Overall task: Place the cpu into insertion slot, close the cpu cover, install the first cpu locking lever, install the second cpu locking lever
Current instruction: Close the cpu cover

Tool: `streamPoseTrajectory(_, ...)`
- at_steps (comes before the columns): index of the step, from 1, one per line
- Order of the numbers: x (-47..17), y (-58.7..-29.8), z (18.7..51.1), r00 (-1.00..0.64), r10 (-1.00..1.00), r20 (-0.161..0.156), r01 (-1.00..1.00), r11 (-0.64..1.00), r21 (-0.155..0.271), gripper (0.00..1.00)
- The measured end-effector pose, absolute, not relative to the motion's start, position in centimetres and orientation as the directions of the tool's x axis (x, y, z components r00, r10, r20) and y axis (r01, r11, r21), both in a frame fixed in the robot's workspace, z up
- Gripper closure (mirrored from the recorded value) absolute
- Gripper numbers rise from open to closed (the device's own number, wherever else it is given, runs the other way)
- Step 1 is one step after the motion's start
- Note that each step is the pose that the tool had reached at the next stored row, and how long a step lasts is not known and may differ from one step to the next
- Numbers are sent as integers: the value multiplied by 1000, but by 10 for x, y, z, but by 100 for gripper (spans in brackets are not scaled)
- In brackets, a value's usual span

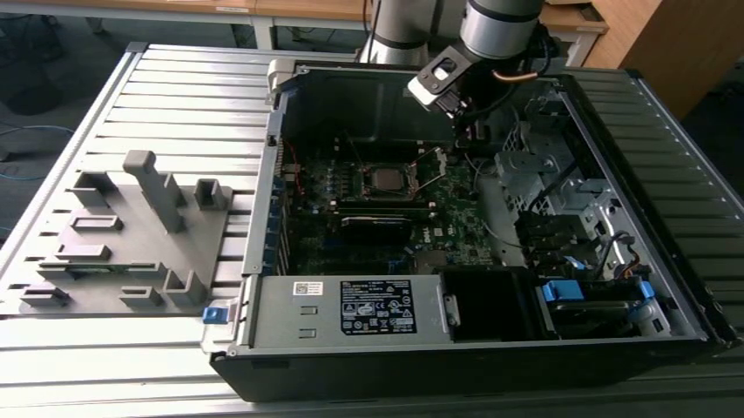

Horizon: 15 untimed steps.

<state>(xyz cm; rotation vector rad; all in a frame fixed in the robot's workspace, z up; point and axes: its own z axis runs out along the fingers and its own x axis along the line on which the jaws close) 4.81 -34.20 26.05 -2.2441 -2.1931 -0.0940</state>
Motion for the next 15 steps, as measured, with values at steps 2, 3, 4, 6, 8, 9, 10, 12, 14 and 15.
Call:
streamPoseTrajectory(2,48,-342,260,22,999,44,999,-24,40,89)
streamPoseTrajectory(3,48,-342,260,22,999,44,999,-24,40,89)
streamPoseTrajectory(4,48,-342,260,22,999,45,999,-24,40,89)
streamPoseTrajectory(6,48,-342,258,22,999,44,999,-24,40,89)
streamPoseTrajectory(8,49,-342,255,22,999,44,999,-24,40,89)
streamPoseTrajectory(9,49,-342,253,22,999,44,999,-24,40,89)
streamPoseTrajectory(10,49,-342,252,22,999,44,999,-24,40,89)
streamPoseTrajectory(12,50,-342,251,22,999,43,999,-24,40,89)
streamPoseTrajectory(14,50,-342,249,22,999,42,999,-24,40,89)
streamPoseTrajectory(15,50,-342,248,22,999,42,999,-24,40,89)
